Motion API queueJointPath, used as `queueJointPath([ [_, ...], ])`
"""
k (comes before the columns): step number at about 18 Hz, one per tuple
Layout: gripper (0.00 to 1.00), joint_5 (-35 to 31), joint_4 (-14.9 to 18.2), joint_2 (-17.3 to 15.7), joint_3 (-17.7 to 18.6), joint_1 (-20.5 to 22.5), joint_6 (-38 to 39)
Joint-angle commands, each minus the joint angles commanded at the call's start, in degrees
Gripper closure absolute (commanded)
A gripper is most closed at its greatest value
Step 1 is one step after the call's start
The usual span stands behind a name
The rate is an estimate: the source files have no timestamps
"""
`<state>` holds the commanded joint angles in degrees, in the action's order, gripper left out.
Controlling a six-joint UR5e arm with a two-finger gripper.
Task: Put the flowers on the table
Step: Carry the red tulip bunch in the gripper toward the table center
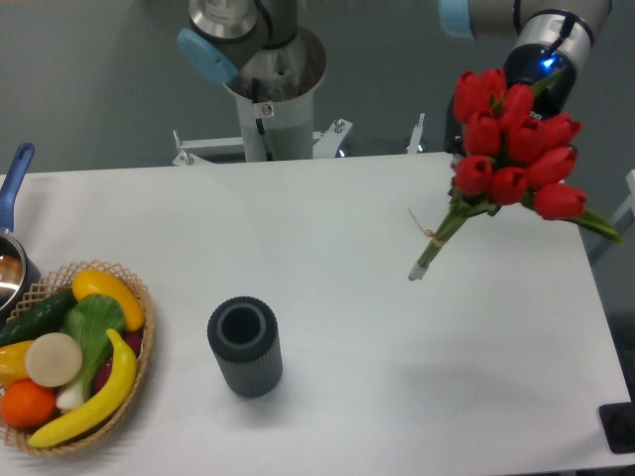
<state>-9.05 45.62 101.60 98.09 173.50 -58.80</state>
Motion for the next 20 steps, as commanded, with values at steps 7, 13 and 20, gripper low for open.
queueJointPath([
  [7,0.53,-14.8,0.1,-1.7,1.4,-0.2,-1.7],
  [13,0.53,-32.6,0.5,-4.7,1.3,-4.2,-1.5],
  [20,0.54,-57.1,1.0,-4.7,1.8,-14.5,-1.6],
])
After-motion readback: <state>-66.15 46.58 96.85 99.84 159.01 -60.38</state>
